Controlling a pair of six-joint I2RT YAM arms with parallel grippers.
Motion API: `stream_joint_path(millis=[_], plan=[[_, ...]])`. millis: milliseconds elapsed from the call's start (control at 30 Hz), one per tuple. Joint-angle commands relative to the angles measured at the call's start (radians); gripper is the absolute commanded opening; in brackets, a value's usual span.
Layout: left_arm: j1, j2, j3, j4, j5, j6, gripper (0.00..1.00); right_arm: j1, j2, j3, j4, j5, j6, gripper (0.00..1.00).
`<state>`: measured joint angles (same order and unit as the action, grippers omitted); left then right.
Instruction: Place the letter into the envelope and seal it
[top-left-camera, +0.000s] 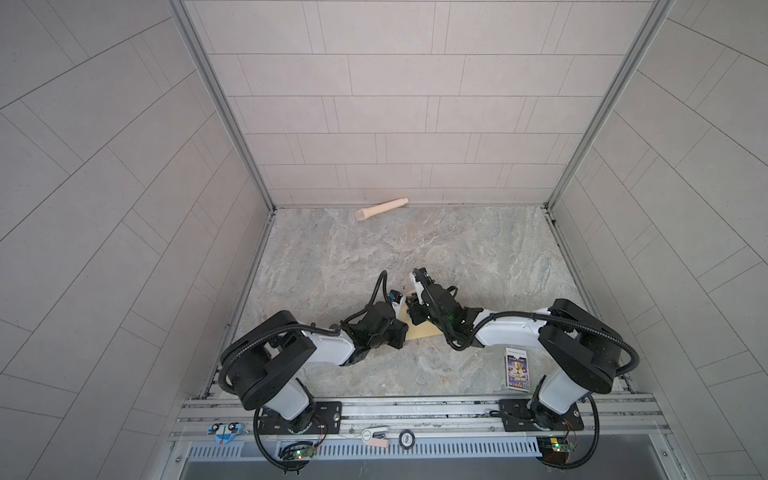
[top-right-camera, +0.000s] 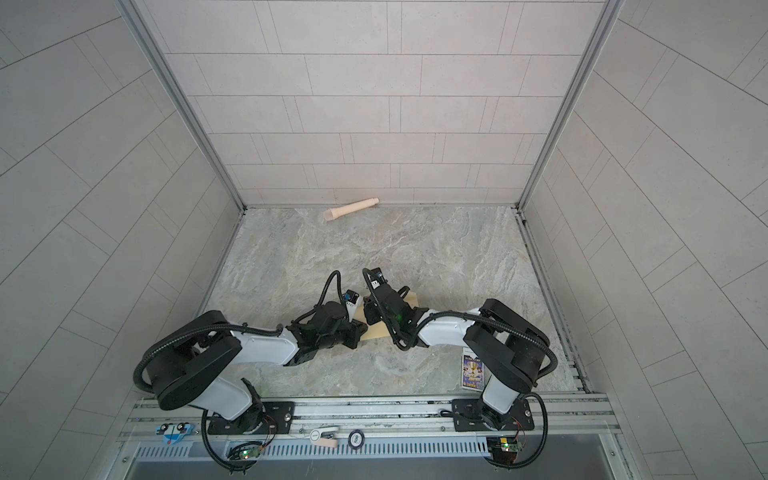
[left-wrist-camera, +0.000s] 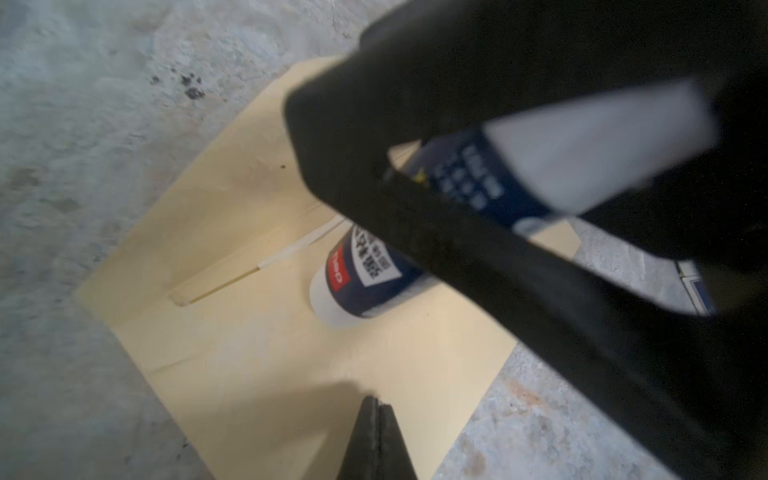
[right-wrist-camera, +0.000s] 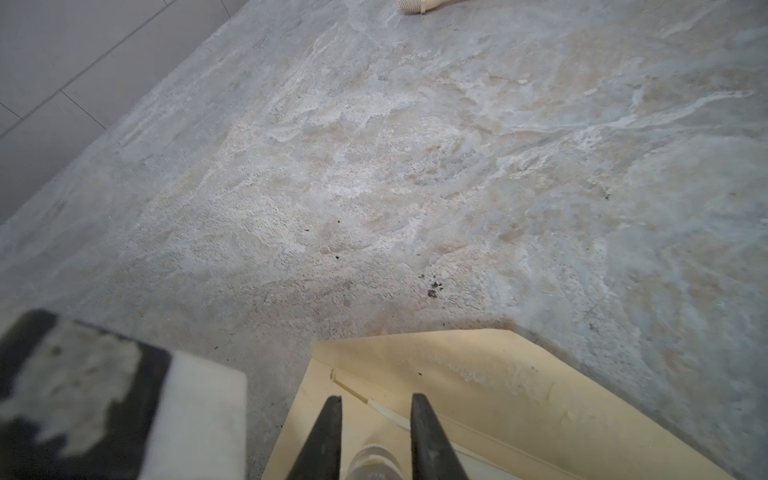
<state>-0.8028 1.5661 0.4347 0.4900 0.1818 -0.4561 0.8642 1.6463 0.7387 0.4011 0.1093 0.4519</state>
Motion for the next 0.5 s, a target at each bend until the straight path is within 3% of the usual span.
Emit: stream_joint_path(millis=[0,233,467], plan=[[0.028,0.042,0.014,-0.080,0.080,-0.006,0.00,0.006,-0.020,-0.004,-0.094,0.093,-0.089,0.00],[0.071,0.104,-0.069,0.020,0.117,-0.074,0.00,-0.018,-0.078,-0.047,-0.164,0.135,-0.130,0.00],[0.093,0.177,-0.057,-0.003,0.162,-0.078,0.00,-0.075,-0.202,-0.143,-0.264,0.160,-0.153,0.00]])
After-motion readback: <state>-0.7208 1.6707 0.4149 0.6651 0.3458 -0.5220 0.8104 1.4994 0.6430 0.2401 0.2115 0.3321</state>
